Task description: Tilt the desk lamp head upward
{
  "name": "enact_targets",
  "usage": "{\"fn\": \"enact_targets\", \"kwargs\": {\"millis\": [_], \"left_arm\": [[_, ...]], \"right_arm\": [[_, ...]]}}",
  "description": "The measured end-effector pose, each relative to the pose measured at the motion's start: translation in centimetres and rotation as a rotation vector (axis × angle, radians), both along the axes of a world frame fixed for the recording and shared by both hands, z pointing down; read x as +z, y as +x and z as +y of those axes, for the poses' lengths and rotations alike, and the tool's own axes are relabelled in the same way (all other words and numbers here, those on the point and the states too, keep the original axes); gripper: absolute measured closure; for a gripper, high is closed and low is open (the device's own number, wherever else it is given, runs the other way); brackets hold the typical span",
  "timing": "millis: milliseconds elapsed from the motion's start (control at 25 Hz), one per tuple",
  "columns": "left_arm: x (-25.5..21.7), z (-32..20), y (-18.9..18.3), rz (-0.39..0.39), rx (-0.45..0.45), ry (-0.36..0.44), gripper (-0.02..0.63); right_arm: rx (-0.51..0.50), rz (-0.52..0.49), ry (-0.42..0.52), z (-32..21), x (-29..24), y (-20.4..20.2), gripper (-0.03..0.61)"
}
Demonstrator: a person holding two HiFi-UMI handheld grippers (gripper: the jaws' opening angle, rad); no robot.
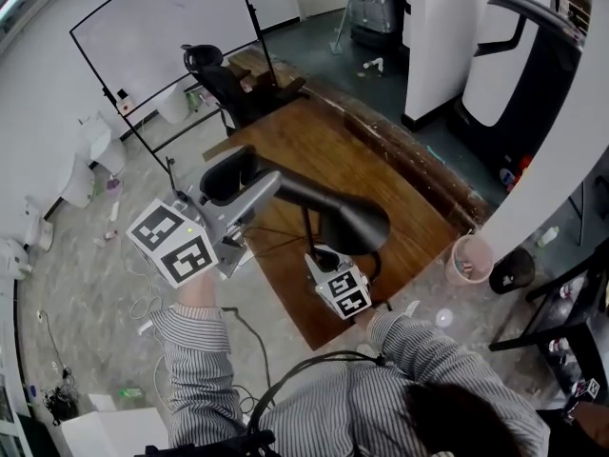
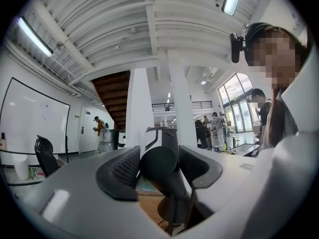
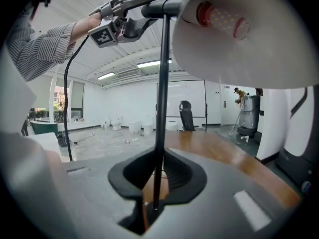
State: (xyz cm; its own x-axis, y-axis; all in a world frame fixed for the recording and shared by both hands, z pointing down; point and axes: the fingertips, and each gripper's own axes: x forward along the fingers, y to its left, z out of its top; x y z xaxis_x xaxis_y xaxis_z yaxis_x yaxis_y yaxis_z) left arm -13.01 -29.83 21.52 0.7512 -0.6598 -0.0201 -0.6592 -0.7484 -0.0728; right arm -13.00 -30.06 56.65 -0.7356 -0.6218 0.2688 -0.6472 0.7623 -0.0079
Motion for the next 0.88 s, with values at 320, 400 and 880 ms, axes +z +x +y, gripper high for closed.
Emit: {"fn": "enact_targets", "kwargs": {"millis": [320,400,880], "left_arm": [[-0.2,0.8,-0.6,0.055,0.006,0.056,0.365],[-0.2,1.0,-0.7,0.085,0.004,0.077,0.365],[1.5,1.4,-2.9,0.322,-0.035,0.111,0.365]], "right_arm": [[0.005,-0.024,-0.021,0.1,0.4,-0.1,0.529],[0.0,-0.025,-0.03,0.1,0.4,0.0,0.529],[-0.003,-0.026,-0.032,0.1,0.4,0.0,0.529]]}}
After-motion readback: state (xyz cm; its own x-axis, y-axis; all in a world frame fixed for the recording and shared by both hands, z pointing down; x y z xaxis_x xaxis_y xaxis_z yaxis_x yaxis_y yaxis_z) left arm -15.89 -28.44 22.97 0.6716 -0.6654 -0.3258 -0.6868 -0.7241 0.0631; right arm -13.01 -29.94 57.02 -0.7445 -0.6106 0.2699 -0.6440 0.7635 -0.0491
